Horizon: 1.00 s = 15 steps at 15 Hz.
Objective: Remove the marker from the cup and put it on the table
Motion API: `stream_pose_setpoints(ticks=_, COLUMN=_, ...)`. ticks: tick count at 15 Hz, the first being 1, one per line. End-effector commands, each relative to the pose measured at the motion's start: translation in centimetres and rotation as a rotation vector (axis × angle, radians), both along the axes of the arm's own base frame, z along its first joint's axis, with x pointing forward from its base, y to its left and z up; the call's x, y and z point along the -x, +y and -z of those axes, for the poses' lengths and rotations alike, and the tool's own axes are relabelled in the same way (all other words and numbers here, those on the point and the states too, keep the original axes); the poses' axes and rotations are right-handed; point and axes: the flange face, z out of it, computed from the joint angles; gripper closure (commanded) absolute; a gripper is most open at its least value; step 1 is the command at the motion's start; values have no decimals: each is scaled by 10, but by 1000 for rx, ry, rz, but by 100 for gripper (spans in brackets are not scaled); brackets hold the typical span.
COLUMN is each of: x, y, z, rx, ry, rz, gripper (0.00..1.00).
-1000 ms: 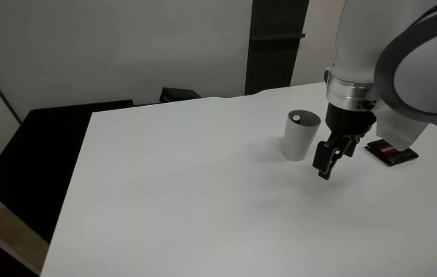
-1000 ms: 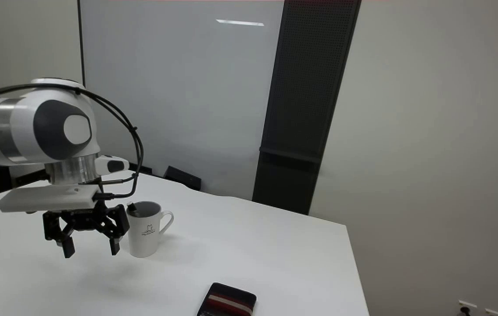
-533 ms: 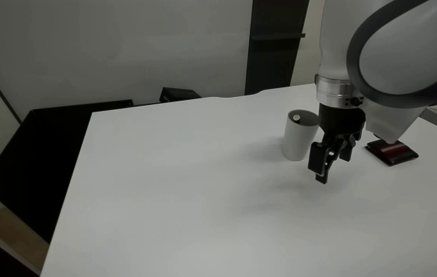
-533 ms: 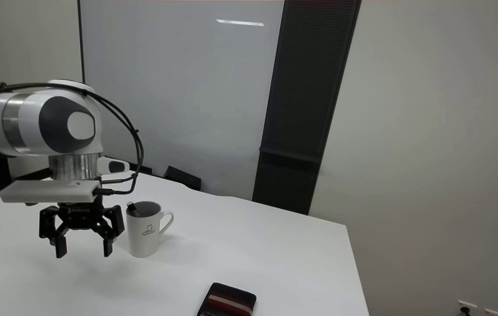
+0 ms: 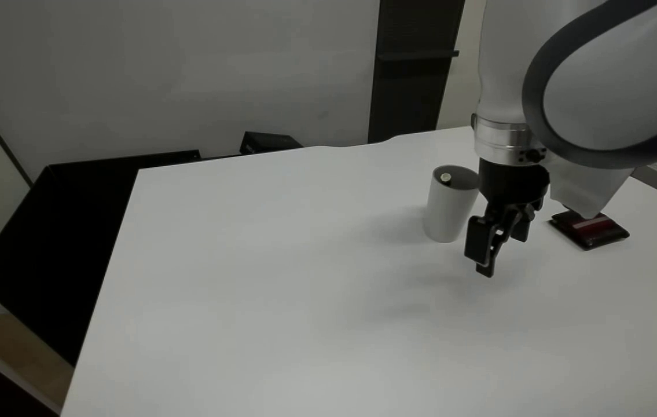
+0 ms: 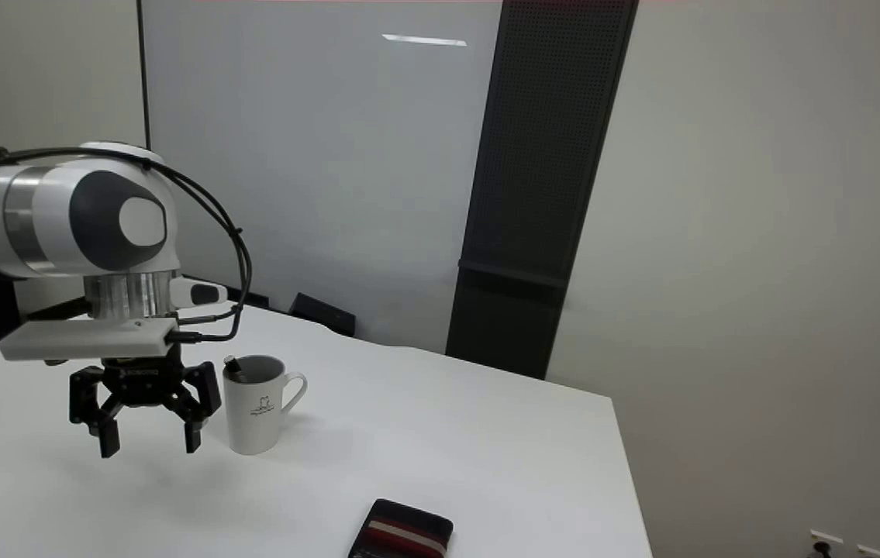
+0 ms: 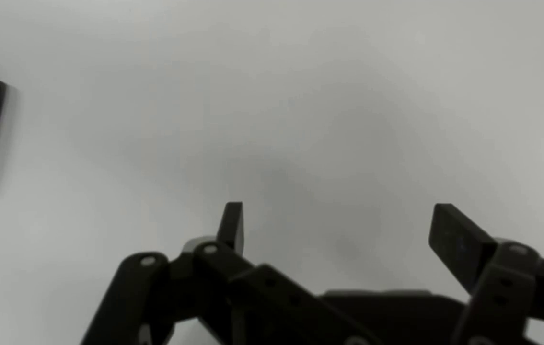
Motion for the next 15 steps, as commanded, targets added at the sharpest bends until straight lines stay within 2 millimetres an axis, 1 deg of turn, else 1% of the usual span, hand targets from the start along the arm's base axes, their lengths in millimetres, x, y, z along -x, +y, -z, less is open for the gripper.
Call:
stream_pose_setpoints(ticks=1, x=-4, y=13, z=-14, rx=82, ry=-41, rz=-18, gripper=0)
stream_pose_setpoints(ticks=5, x=-11, y=26, z=-39, rx=139, ry=-129, rz=-35, gripper=0)
stream_pose_setpoints(ticks=8, x=-18, y=31, z=-55, rx=194, ry=-183, rz=-47, gripper=0)
stream_pose_setpoints(ticks=11, x=-26, y=29, z=-70, rx=227, ry=-242, rz=-55, gripper=0)
stream_pose_setpoints(ticks=15, x=-40, y=22, z=-80, rx=237, ry=-287, rz=-56, gripper=0)
